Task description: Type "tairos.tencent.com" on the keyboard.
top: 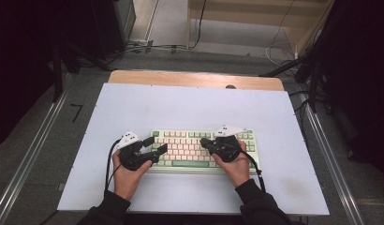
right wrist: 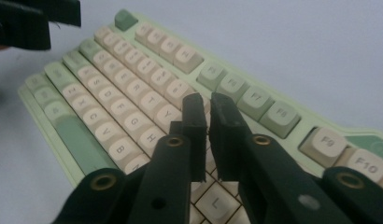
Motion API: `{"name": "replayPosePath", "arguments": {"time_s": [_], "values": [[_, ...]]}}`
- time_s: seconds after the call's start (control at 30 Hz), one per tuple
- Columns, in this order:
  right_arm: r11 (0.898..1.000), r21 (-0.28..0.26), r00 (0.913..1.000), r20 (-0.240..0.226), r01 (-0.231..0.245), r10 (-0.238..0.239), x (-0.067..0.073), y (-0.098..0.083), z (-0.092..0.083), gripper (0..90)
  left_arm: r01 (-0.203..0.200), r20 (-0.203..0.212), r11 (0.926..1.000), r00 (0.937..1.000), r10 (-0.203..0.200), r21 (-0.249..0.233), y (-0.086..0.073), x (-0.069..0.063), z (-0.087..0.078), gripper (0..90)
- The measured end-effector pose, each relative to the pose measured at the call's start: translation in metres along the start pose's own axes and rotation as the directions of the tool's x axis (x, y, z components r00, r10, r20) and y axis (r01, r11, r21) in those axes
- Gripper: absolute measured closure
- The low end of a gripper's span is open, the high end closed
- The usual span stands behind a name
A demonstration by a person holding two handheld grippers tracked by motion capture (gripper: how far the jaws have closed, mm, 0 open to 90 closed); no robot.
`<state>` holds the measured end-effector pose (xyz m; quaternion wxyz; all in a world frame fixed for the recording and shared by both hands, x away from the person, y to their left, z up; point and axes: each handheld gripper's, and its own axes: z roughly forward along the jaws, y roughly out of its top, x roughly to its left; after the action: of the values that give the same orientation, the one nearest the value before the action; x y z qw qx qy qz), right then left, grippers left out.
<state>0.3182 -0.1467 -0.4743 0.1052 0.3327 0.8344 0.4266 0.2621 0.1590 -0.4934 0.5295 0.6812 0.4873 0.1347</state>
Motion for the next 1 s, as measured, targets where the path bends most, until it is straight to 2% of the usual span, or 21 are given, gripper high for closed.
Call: {"name": "replayPosePath", "arguments": {"time_s": [0.13, 0.2, 0.23, 0.37, 0.43, 0.5, 0.53, 0.6, 0.73, 0.77, 0.8, 0.87, 1.0], "values": [[0.997, -0.061, 0.9989, 0.015, -0.044, 0.045, -0.006, 0.002, -0.01, 52.1, 0.007, 0.002, 1.0, 1.0, -0.007, 0.005, 0.001, 0.0, 0.002, 32.4], [0.993, -0.098, 0.9971, 0.021, -0.071, 0.073, -0.012, 0.003, -0.015, 45.9, 0.003, -0.002, 1.0, 1.0, -0.003, 0.008, 0.002, -0.001, 0.004, 32.5], [0.993, -0.098, 0.9971, 0.021, -0.071, 0.073, -0.012, 0.003, -0.015, 45.9, 0.0, -0.002, 0.9999, 1.0, 0.0, 0.012, 0.002, -0.002, 0.005, 32.5], [0.983, -0.132, 0.9899, 0.038, -0.13, 0.136, -0.022, 0.002, -0.023, 35.4, -0.014, -0.011, 0.9997, 0.9998, 0.014, 0.022, 0.003, -0.007, 0.01, 35.3], [0.982, -0.133, 0.9892, 0.04, -0.135, 0.141, -0.023, 0.002, -0.025, 35.0, -0.029, -0.016, 0.999, 0.9994, 0.03, 0.035, 0.004, -0.009, 0.012, 37.0], [0.979, -0.142, 0.9877, 0.039, -0.145, 0.152, -0.025, 0.002, -0.027, 34.9, -0.032, -0.01, 0.9985, 0.9994, 0.033, 0.043, 0.004, -0.011, 0.014, 42.4], [0.978, -0.15, 0.9872, 0.037, -0.148, 0.155, -0.026, 0.002, -0.029, 34.9, -0.037, -0.007, 0.9983, 0.9993, 0.037, 0.045, 0.005, -0.012, 0.015, 49.5], [0.977, -0.151, 0.987, 0.04, -0.148, 0.156, -0.027, 0.002, -0.03, 34.9, -0.049, -0.005, 0.9974, 0.9987, 0.05, 0.053, 0.006, -0.013, 0.015, 55.9], [0.977, -0.146, 0.9859, 0.042, -0.155, 0.162, -0.028, 0.002, -0.03, 34.9, -0.058, 0.027, 0.9962, 0.998, 0.057, 0.064, 0.013, -0.016, 0.016, 75.3], [0.978, -0.144, 0.9861, 0.044, -0.153, 0.161, -0.029, 0.002, -0.03, 34.9, -0.062, 0.034, 0.9959, 0.9976, 0.06, 0.065, 0.015, -0.017, 0.016, 79.0], [0.978, -0.144, 0.9861, 0.044, -0.153, 0.161, -0.029, 0.002, -0.03, 34.9, -0.067, 0.035, 0.9955, 0.9973, 0.065, 0.067, 0.017, -0.019, 0.016, 79.0], [0.978, -0.142, 0.9866, 0.042, -0.151, 0.158, -0.028, 0.002, -0.029, 34.9, -0.081, 0.048, 0.9934, 0.9958, 0.077, 0.081, 0.023, -0.023, 0.019, 89.0], [0.978, -0.144, 0.9863, 0.044, -0.151, 0.159, -0.028, 0.002, -0.029, 35.0, -0.099, 0.059, 0.9904, 0.9939, 0.093, 0.097, 0.027, -0.027, 0.022, 90.0]]}}
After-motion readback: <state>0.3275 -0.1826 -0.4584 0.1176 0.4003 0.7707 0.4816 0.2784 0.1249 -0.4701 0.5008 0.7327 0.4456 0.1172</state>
